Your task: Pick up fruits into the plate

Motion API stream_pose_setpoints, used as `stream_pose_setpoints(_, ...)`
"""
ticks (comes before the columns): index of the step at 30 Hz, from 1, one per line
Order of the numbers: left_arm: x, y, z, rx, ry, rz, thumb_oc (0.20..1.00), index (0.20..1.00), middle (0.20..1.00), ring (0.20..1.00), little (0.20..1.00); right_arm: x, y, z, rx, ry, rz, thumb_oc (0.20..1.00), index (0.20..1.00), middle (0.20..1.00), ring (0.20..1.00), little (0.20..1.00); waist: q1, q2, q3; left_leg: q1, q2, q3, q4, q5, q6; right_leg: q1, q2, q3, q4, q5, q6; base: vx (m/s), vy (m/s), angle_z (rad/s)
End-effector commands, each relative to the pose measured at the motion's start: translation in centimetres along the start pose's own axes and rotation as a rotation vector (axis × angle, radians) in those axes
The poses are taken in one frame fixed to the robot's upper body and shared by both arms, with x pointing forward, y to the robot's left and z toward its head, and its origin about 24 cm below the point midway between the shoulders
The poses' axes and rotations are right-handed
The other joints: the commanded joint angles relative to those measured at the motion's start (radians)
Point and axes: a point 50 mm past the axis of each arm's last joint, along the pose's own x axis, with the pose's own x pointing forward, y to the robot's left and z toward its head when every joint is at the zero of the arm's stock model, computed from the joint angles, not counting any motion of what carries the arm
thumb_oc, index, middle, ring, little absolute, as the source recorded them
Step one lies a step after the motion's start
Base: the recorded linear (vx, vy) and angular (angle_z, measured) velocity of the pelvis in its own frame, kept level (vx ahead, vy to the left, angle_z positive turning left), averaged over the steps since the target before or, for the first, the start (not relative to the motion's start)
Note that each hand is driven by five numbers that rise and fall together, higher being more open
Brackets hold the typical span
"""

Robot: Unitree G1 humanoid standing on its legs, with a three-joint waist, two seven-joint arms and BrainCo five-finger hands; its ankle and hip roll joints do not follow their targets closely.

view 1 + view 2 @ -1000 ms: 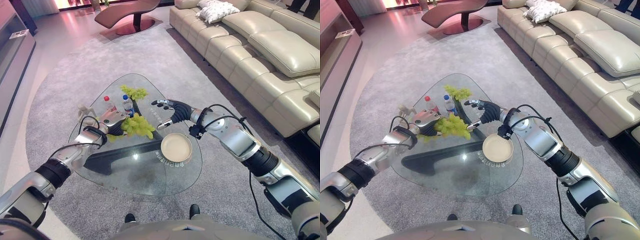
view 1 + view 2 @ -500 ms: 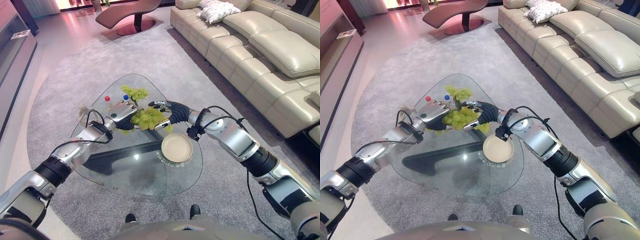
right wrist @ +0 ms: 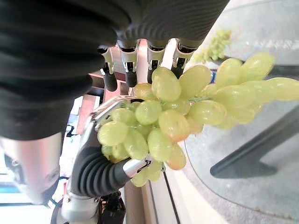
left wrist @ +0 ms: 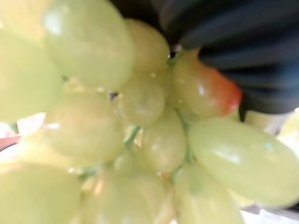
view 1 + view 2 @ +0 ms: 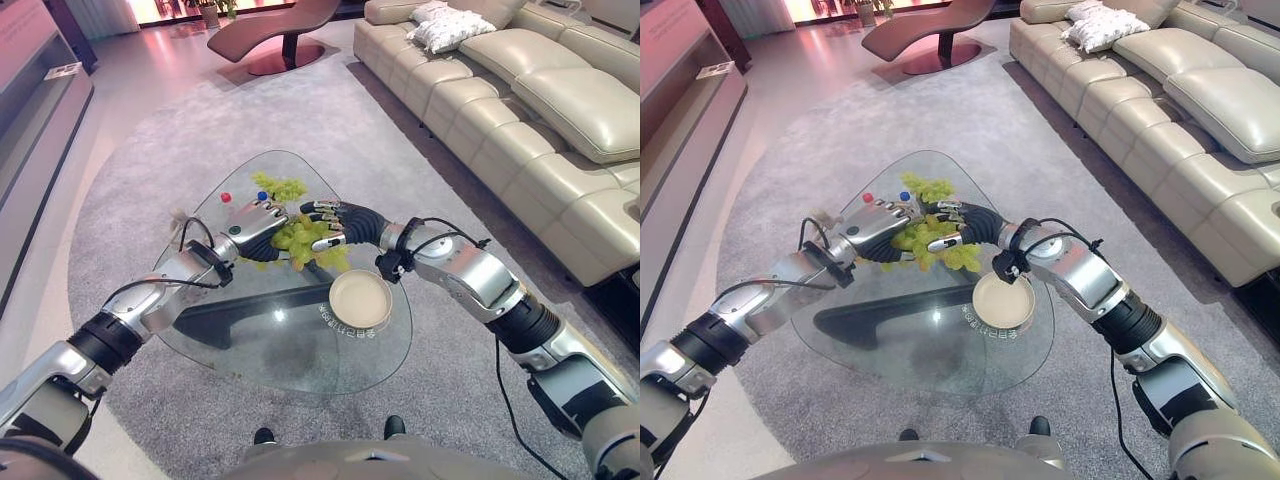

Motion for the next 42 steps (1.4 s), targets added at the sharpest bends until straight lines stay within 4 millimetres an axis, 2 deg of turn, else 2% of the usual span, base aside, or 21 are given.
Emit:
stream_pose_setpoints(1,2.0,8.1,0.8,-0.022,-0.096,0.3,0.2,0.2,0.2,0.2,0.2,1.3,4.3,1.9,0.03,-0.119,0.222,1.0,1.0,1.0,1.0,1.0,0.007,-0.04,-0.027,-0.001,-0.003,0.02,0.03,-0.096,0.014,0.028,-0.06,-0.051,0.037,-0.064,0.05,0.0,0.0,0.0)
stream_pose_setpoints(7,1.5,9.7,1.1,0.044,-0.146,0.333,0.2,0.2,0.2,0.2,0.2,0.9,4.4,1.1,0.021,-0.062,0.273,1.0,1.0,1.0,1.0,1.0,0.003,-0.04,-0.026,-0.001,-0.006,0.014,0.025,-0.095,0.014,0.027,-0.058,-0.042,0.038,-0.065,0.049,0.0,0.0,0.0)
stream_pose_setpoints(16,1.1,12.8,-0.3,0.044,-0.106,0.368,0.2,0.2,0.2,0.2,0.2,0.5,3.8,0.4,0.025,0.005,0.319,1.0,1.0,1.0,1.0,1.0,0.001,-0.04,-0.035,-0.001,-0.007,0.012,0.022,-0.089,0.011,0.027,-0.056,-0.039,0.037,-0.064,0.047,0.0,0.0,0.0)
stream_pose_setpoints(26,1.8,12.9,-0.6,0.009,-0.029,0.396,0.2,0.2,0.2,0.2,0.2,1.0,4.5,0.1,0.068,0.039,0.347,1.0,1.0,1.0,1.0,1.0,0.005,-0.045,-0.039,0.002,-0.009,0.001,0.021,-0.092,0.013,0.034,-0.055,-0.041,0.037,-0.07,0.044,0.0,0.0,0.0)
stream_pose_setpoints(35,2.5,12.4,-0.1,-0.017,-0.002,0.541,0.2,0.2,0.2,0.2,0.2,2.2,7.0,-0.6,0.248,0.056,0.448,1.0,1.0,1.0,1.0,1.0,0.01,-0.053,-0.041,0.008,-0.006,0.0,0.021,-0.096,0.014,0.041,-0.056,-0.044,0.035,-0.072,0.041,0.0,-0.002,0.0)
stream_pose_setpoints(36,2.6,12.3,-0.1,-0.027,0.002,0.545,0.2,0.2,0.2,0.2,0.2,2.3,7.4,-0.5,0.275,0.053,0.456,0.859,0.859,0.859,0.859,0.859,0.011,-0.054,-0.041,0.008,-0.006,-0.001,0.022,-0.097,0.014,0.042,-0.056,-0.044,0.035,-0.072,0.041,0.01,-0.014,0.04)
stream_pose_setpoints(38,2.9,12.0,0.1,-0.023,0.004,0.553,0.2,0.2,0.2,0.2,0.2,2.5,8.0,-0.4,0.312,0.043,0.463,0.26,0.26,0.26,0.26,0.26,0.012,-0.055,-0.042,0.008,-0.006,-0.001,0.021,-0.097,0.013,0.043,-0.055,-0.046,0.035,-0.072,0.042,0.0,0.0,0.0)
stream_pose_setpoints(39,3.1,11.7,0.2,-0.028,0.001,0.551,0.2,0.2,0.2,0.2,0.2,2.7,8.3,-0.2,0.322,0.032,0.467,0.2,0.2,0.2,0.2,0.2,0.011,-0.055,-0.042,0.009,-0.007,-0.002,0.021,-0.097,0.013,0.042,-0.054,-0.045,0.036,-0.072,0.042,0.0,0.0,0.0)
stream_pose_setpoints(42,3.5,11.2,0.7,-0.032,-0.007,0.548,0.2,0.2,0.2,0.2,0.2,2.9,8.7,0.2,0.366,0.01,0.472,0.2,0.2,0.2,0.2,0.2,0.011,-0.057,-0.041,0.008,-0.006,-0.005,0.021,-0.098,0.013,0.04,-0.052,-0.042,0.036,-0.073,0.041,0.0,0.0,0.0)
